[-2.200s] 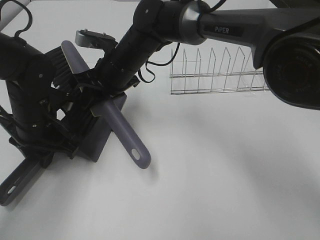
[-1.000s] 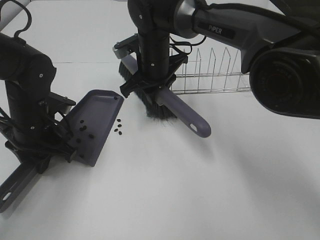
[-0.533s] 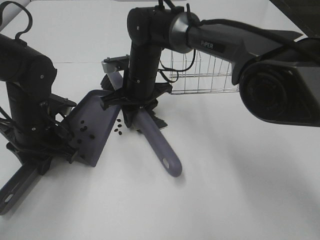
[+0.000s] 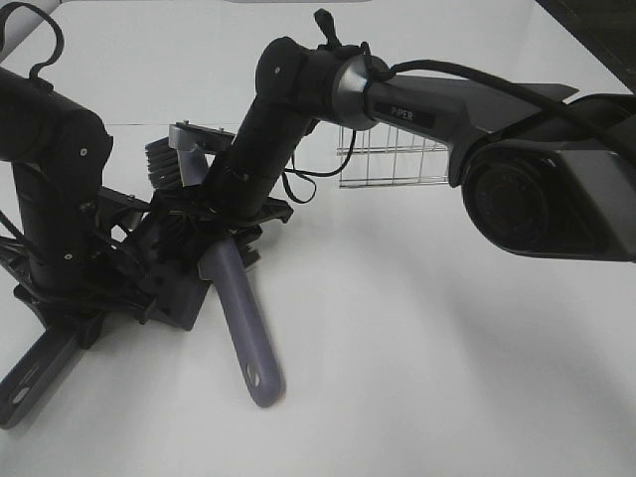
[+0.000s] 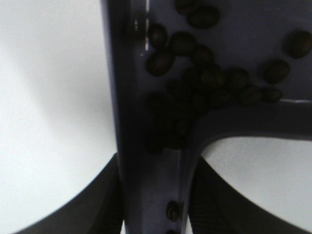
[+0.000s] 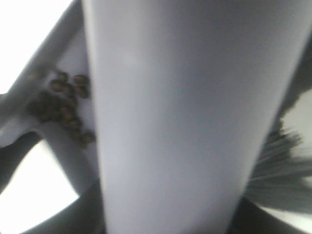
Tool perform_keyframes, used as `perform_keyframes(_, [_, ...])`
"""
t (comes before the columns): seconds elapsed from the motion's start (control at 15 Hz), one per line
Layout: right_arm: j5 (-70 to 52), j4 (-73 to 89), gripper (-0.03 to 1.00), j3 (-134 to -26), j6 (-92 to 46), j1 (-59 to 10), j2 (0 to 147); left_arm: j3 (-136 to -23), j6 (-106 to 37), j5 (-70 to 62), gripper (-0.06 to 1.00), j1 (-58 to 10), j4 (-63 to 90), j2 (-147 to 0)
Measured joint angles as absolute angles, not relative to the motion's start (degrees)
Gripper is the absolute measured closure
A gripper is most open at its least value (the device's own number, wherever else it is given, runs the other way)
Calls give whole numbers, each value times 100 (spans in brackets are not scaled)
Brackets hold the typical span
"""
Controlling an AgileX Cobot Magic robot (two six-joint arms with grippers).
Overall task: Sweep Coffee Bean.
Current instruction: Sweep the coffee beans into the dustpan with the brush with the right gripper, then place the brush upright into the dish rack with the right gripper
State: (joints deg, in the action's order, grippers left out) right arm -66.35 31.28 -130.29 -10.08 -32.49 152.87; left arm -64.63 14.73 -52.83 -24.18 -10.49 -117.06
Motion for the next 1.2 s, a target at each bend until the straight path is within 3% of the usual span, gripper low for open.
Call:
perform_keyframes(0.27, [-6761, 3867, 62, -13413, -2034, -3249, 15378, -6463, 1467, -5283, 61, -2418, -1054, -11706])
perform_keyframes(0.6, [-7019, 3426, 62, -14181, -2160, -3243, 15264, -6463, 1467, -5271, 61, -2389, -1043, -11706])
perform_keyframes(0.8, [-7024, 2590, 62, -14209, -2126, -3254, 14840, -6463, 1455, -5231, 61, -2389, -1008, -11706])
perform_keyframes(1.0, [-7030, 877, 62, -14186, -1232, -3249, 14393, -6463, 1455, -5220, 61, -2389, -1003, -11706])
perform_keyframes(1.2, [-7036, 132, 62, -13608, -842, -3249, 13837, -6463, 1455, -5214, 61, -2389, -997, -11706])
